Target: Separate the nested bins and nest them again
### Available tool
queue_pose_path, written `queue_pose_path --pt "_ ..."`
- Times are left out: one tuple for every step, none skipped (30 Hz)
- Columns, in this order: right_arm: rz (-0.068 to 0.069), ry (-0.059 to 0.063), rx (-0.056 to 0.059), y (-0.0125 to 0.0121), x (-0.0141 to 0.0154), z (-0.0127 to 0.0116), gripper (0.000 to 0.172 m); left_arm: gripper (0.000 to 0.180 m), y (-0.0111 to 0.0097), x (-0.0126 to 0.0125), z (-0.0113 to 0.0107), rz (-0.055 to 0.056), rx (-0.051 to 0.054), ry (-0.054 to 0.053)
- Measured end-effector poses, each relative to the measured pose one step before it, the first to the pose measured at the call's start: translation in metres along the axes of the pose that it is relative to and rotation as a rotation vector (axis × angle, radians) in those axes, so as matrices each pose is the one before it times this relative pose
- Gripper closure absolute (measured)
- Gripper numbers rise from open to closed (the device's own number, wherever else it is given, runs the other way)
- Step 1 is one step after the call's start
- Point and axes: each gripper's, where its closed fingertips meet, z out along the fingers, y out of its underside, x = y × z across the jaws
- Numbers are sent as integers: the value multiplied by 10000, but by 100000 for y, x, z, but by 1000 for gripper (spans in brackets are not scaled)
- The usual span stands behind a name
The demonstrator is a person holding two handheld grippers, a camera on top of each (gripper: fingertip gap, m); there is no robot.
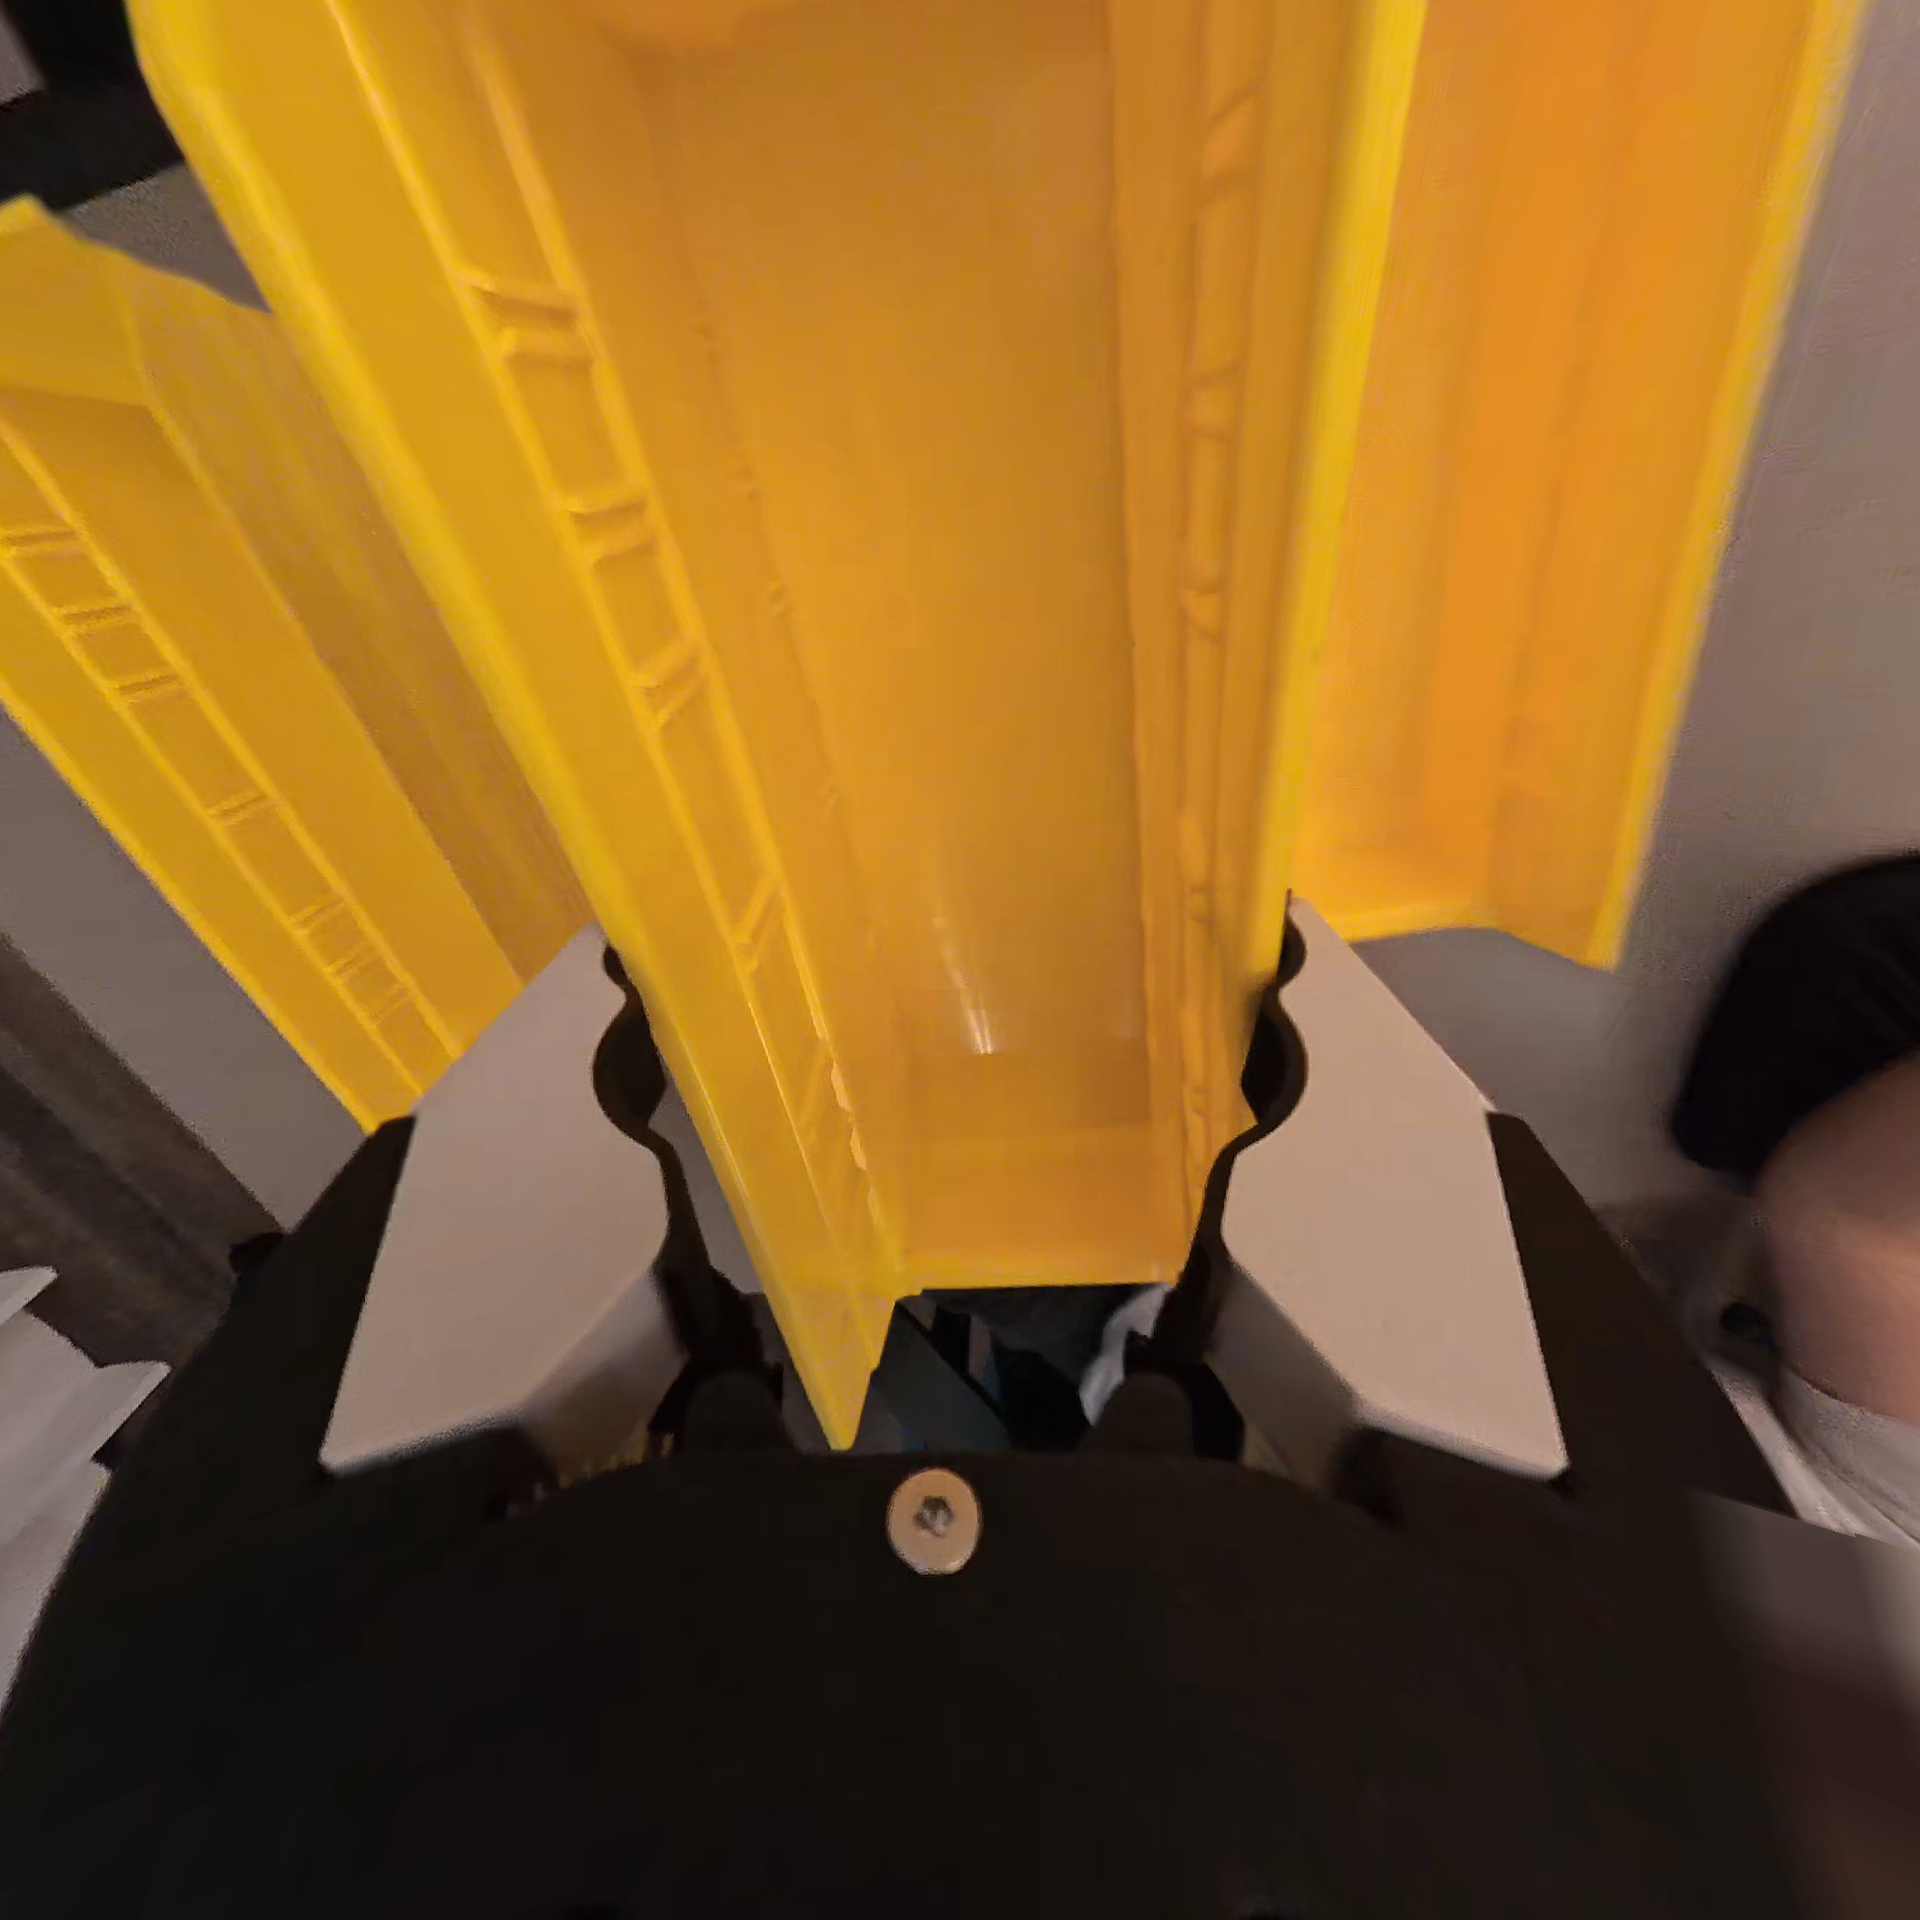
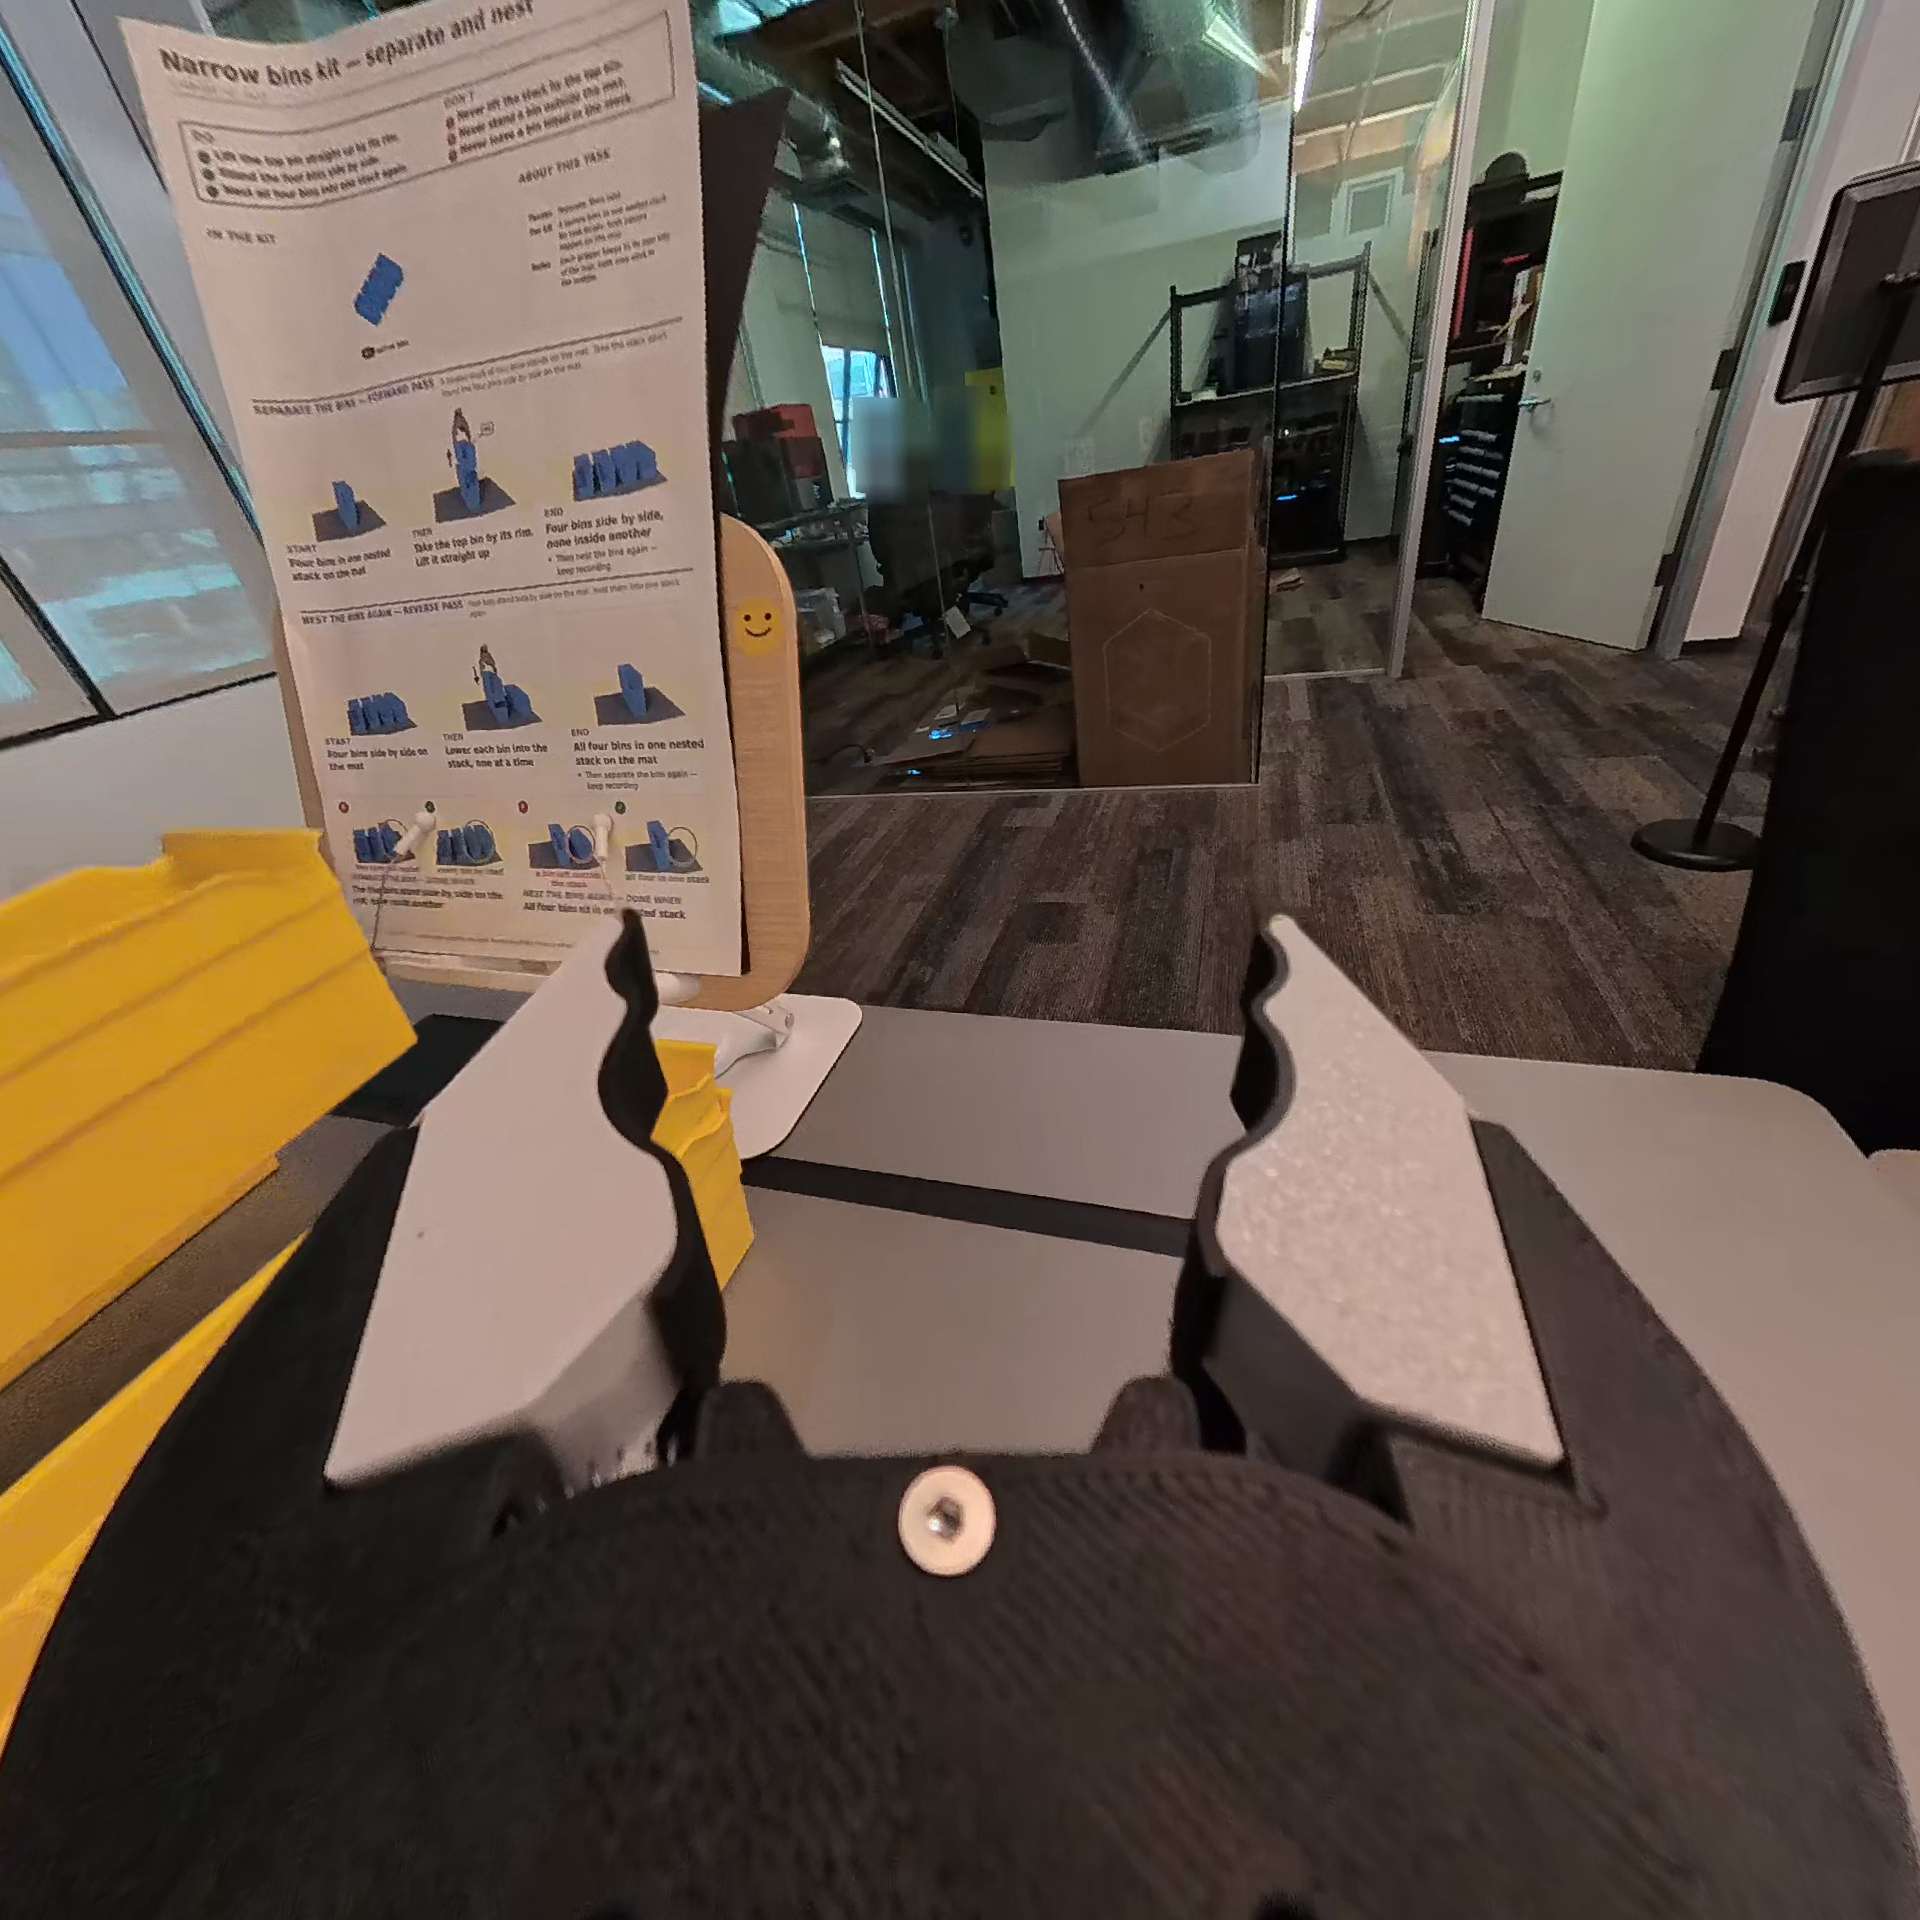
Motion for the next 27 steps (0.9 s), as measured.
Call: queue_pose_path --pt "32 40 -68 200 235 71 59 65 -214 1547 -957 131 -20 295" --pt "49 35 -70 186 244 51 59 65 -272 1627 -740 149 -17 342" --pt "63 29 -62 157 263 37 59 64 -382 1617 -482 115 20 364" --pt "79 14 -47 123 238 9 59 64 -408 1550 -173 77 11 401" --pt "85 3 -43 95 215 -8 59 64 -438 1442 160 51 8 441" --pt "89 6 -33 52 201 -41 59 64 -381 1257 459 3 -41 444" --pt "89 0 -10 1 177 -84 59 64 -291 996 695 -26 -105 387" --pt "89 -11 14 -58 125 -97 59 64 -261 680 820 -44 -129 294" --pt "83 -36 38 -125 46 -109 59 64 -242 370 846 -79 -138 171" --pt "66 -53 50 -153 -21 -120 59 65 -226 83 837 -65 -108 33" --pt "44 -39 54 -168 -39 -105 59 65 -212 -197 742 -71 -92 -89" --pt "16 -34 53 -174 -77 -92 59 65 -279 -400 593 -79 -36 -190" --pt "4 -37 43 -152 -111 -77 59 65 -380 -540 405 -130 66 -250" --pt "0 -53 33 -117 -175 -31 59 65 -426 -515 216 -121 125 -217" --pt "-1 -56 24 -89 -195 -17 59 64 -236 -478 122 -135 40 -172" --pt "-13 -54 11 -45 -206 16 59 63 -142 -475 71 -191 26 -161" --pt "-24 -35 -5 -13 -167 36 59 62 -133 -418 132 -172 36 -144" --pt "-28 -31 -14 31 -160 60 59 62 -78 -148 182 -153 2 18" --pt "-22 -26 -28 74 -120 67 59 62 -35 72 220 -48 -24 95" --pt "-11 -18 -46 114 -92 73 59 62 26 20 227 -31 -65 -10" --pt "-1 -20 -51 122 -60 66 59 62 -61 2 247 -32 -7 -71" --pt "8 -11 -44 105 -24 59 59 62 -85 19 260 -9 -5 -120" --pt "12 -7 -27 77 -6 30 59 62 -59 22 273 3 -33 -146" --pt "10 -6 -21 65 6 24 59 62 -124 27 252 -15 1 -152" --pt "10 4 -22 46 24 3 59 62 -213 52 207 -25 58 -135" --pt "5 10 -7 15 32 -6 59 62 -78 4 227 13 -31 -199" --pt "-2 8 8 -4 23 -5 59 61 -67 68 211 30 -35 -173"
